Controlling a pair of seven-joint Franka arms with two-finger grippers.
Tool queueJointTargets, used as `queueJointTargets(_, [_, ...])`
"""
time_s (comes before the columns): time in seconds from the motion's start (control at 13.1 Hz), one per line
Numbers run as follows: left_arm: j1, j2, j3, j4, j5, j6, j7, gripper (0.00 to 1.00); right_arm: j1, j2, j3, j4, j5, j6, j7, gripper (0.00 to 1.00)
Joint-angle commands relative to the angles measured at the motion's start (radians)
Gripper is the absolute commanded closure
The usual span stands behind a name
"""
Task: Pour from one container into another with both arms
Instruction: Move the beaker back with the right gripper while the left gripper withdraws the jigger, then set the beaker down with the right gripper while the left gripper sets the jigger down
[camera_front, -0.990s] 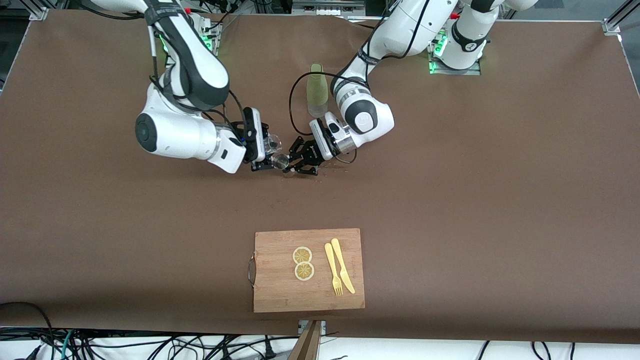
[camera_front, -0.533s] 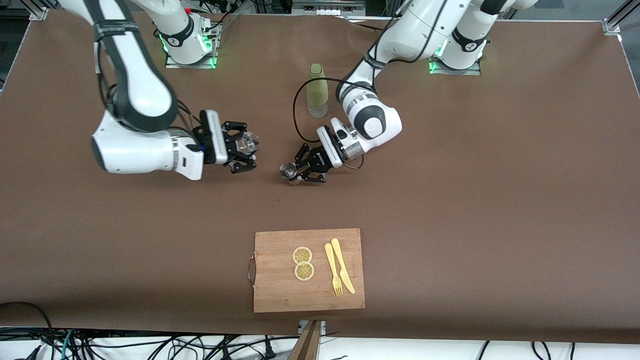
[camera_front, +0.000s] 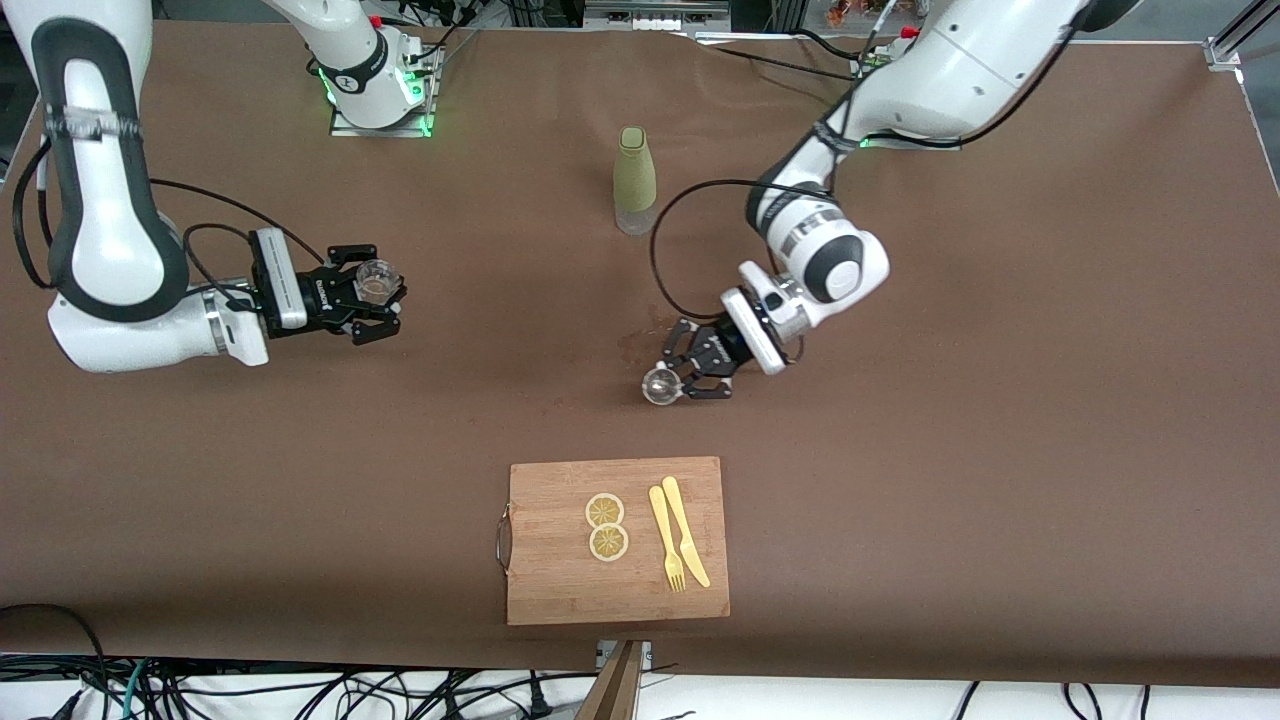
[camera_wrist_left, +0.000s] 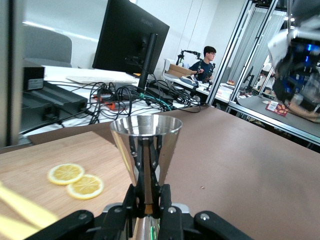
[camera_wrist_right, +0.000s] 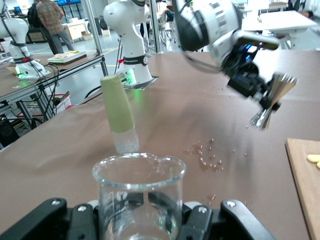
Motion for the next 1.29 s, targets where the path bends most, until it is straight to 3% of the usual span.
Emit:
queueJointTargets(0.0, [0.158, -0.067, -0.046, -0.082, 0.246, -0.091, -0.173, 1.00, -0.036, 0.100, -0.009, 0.008, 0.029, -0.029, -0.143, 1.00])
queueJointTargets(0.23, [0.280, -0.078, 0.033, -0.083, 0.630, -0.326, -0.364, 1.00, -0.059, 0.235, -0.014, 0.019, 0.109, -0.029, -0.301, 1.00])
queueJointTargets(0.61, [0.353, -0.083, 0.240, -0.047, 0.997, -0.689, -0.325, 1.00, -0.100, 0.436, -0.050, 0.052, 0.184, -0.029, -0.510, 1.00])
queueJointTargets(0.84, [0.357, -0.066, 0.377, -0.040, 1.113, -0.895, -0.179, 1.00, -0.099, 0.484, -0.055, 0.053, 0.285, -0.027, -0.547, 1.00])
queueJointTargets(1.22, [0.402, -0.012, 0.512, -0.040, 1.305, -1.073, 0.143, 1.00, -0.091, 0.518, -0.047, 0.049, 0.460, 0.033, -0.544, 1.00])
